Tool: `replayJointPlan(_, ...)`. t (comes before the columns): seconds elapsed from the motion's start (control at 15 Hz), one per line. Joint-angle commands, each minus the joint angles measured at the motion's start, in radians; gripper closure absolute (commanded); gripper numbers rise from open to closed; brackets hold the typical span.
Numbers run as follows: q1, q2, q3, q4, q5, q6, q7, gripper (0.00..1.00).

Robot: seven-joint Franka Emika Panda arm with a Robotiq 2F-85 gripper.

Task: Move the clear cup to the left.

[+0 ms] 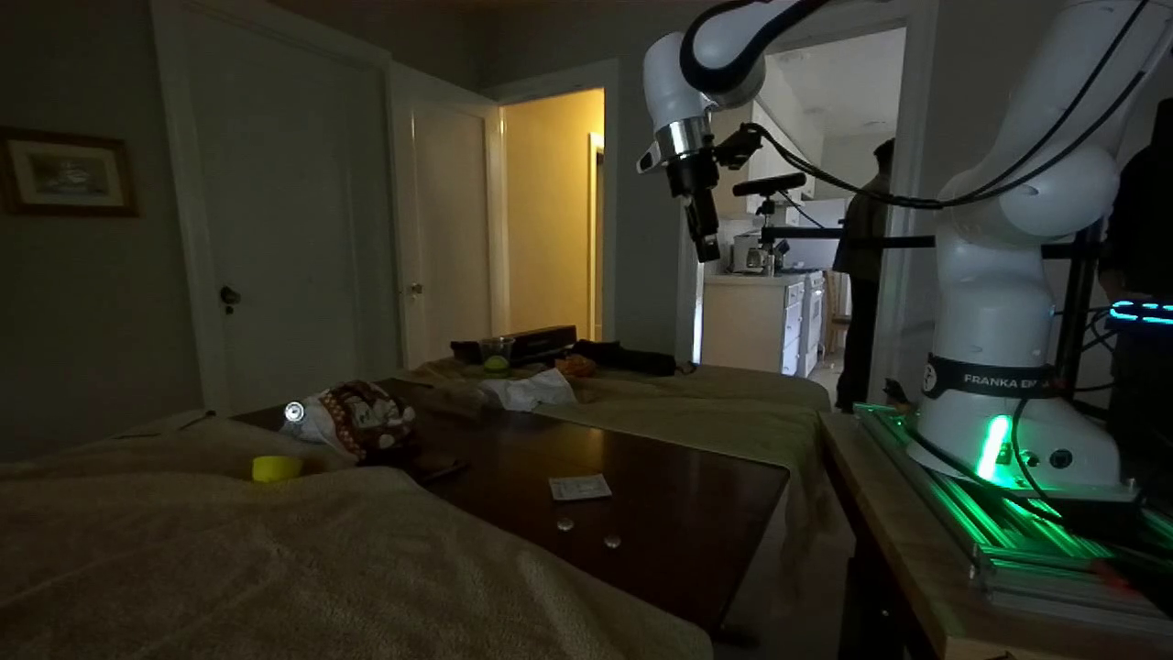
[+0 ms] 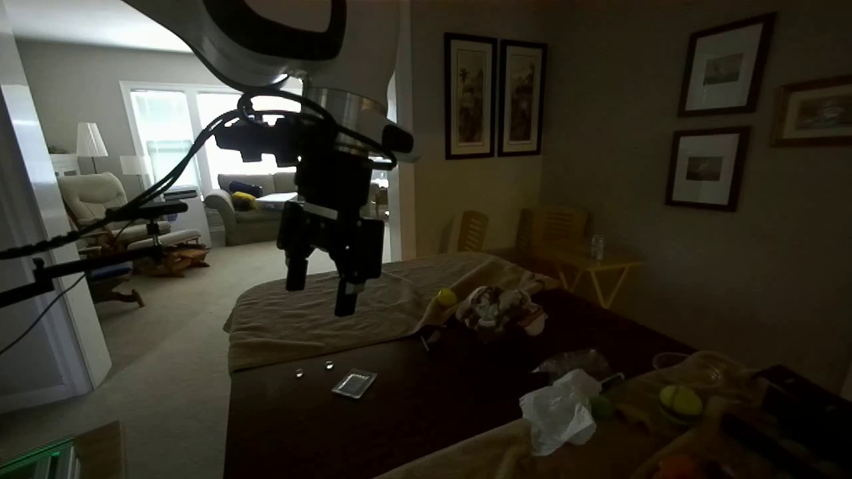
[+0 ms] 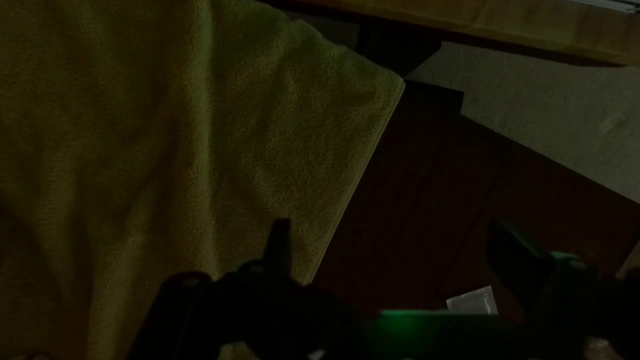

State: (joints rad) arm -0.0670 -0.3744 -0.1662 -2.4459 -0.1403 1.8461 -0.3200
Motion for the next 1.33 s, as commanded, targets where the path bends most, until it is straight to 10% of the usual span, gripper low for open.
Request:
replayJointPlan(0.0,-0.005,0.000,0.005,0.001,0.002,-0.001,-0.001,0.00)
replayJointPlan(1.27,-0.014,0.038,-0.004,0.131,0.001,0.131,0.019,0.00)
